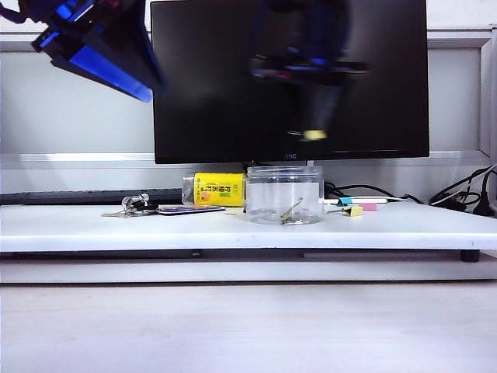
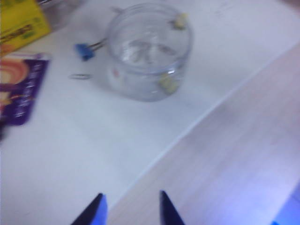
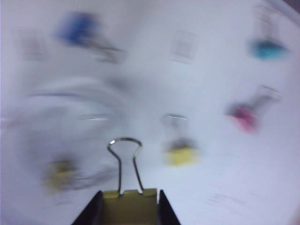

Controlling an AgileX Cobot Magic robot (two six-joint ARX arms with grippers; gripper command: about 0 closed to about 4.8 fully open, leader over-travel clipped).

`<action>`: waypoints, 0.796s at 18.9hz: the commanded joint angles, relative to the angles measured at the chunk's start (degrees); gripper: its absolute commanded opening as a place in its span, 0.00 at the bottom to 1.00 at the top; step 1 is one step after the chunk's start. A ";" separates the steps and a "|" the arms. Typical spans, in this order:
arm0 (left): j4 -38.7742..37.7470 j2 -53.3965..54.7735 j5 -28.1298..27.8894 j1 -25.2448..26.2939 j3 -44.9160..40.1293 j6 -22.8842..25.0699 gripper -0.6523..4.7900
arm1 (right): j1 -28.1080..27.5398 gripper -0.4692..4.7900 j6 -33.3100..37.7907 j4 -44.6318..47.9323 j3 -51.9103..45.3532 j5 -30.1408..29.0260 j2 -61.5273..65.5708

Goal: Take the clips out of the round transparent plastic box and place them on the table.

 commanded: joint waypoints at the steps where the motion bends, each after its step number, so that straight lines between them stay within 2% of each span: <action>1: 0.72 -0.15 1.29 -0.09 0.07 -1.42 0.41 | -2.34 0.26 0.35 -0.07 0.09 1.03 -0.35; 8: 0.68 -0.11 1.29 -0.11 0.07 -1.42 0.41 | -5.99 0.26 0.42 3.41 -6.97 -0.46 -0.31; 15: 0.00 -0.07 1.25 -0.11 0.07 -1.40 0.41 | -5.97 0.27 0.42 8.79 -15.54 -2.23 -0.31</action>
